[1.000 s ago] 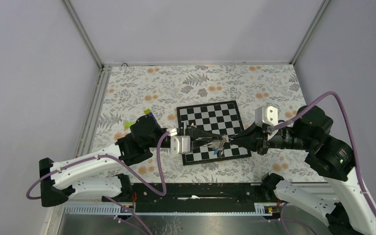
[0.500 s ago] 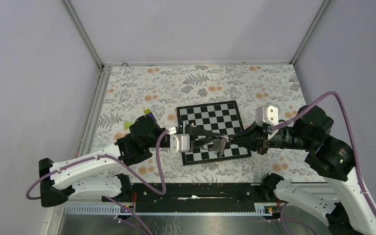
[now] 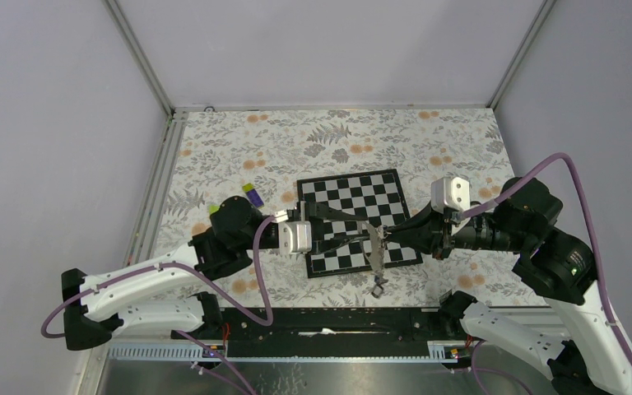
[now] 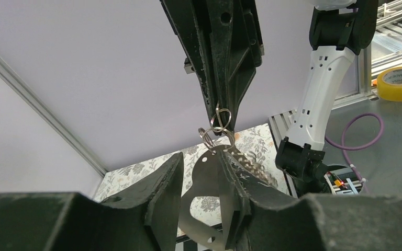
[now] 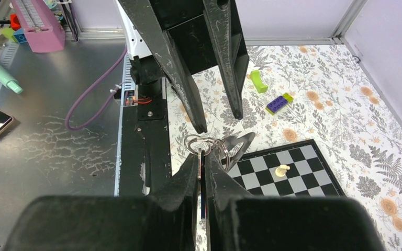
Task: Remove the keys from the keyring
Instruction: Remove the key from the keyring.
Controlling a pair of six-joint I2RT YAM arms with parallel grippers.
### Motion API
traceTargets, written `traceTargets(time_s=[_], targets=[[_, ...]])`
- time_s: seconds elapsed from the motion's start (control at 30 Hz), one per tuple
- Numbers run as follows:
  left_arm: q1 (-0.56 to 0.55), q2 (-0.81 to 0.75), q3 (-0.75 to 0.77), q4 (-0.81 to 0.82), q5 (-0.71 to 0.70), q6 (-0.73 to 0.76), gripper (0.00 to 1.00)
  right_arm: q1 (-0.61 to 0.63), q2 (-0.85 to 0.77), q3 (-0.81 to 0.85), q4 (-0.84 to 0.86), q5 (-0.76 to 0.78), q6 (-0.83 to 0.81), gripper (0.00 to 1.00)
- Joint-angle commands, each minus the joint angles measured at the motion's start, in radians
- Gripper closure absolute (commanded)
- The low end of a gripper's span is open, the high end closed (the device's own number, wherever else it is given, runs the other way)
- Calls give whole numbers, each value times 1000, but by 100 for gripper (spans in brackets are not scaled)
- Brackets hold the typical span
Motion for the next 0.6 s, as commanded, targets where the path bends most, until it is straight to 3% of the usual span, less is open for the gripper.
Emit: traceTargets(time_s=[0.0, 0.33, 0.57], targets=[[4, -21, -12, 95, -33, -28, 64, 3, -9, 21, 57, -26, 13, 100], [4, -2, 8, 106, -21, -71, 60, 2, -24, 1, 94, -4, 36, 100], [4, 14, 29, 83, 22, -90, 74, 2, -21, 3, 67, -28, 24, 100]])
